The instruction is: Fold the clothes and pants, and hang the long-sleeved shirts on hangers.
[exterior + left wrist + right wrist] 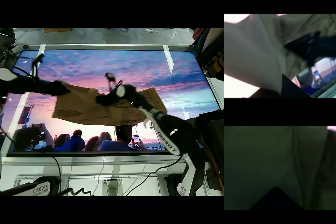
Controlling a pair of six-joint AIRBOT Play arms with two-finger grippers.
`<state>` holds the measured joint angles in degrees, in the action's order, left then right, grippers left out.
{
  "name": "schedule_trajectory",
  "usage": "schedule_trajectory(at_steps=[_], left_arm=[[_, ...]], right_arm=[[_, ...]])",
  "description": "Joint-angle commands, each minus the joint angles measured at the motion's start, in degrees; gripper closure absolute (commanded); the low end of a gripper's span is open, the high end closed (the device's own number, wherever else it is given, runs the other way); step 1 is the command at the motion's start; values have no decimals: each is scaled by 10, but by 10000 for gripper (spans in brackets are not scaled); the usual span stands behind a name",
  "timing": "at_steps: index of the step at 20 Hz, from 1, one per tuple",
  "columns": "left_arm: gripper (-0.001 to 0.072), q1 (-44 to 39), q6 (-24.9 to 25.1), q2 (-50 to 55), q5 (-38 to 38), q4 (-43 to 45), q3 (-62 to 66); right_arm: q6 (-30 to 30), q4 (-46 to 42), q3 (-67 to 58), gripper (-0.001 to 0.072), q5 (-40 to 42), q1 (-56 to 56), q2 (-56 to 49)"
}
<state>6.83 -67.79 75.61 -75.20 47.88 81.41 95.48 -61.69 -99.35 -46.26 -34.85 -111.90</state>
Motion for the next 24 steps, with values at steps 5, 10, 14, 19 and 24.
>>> schedule_trajectory(at_steps=[5,10,14,19,24], left_arm=[[697,21,-56,-72,-5,17,34],[697,-72,-58,-12,13,12,34],[696,-205,-70,84,115,-80,34],[129,-355,-68,194,300,-115,34],[-2,-349,-1,191,305,-110,35]], right_arm=[[58,56,3,679,95,-115,-16],[58,-77,3,679,-29,16,36],[56,-124,3,678,-120,162,90],[36,-125,3,679,-167,295,133],[-106,-133,9,680,-225,391,132]])
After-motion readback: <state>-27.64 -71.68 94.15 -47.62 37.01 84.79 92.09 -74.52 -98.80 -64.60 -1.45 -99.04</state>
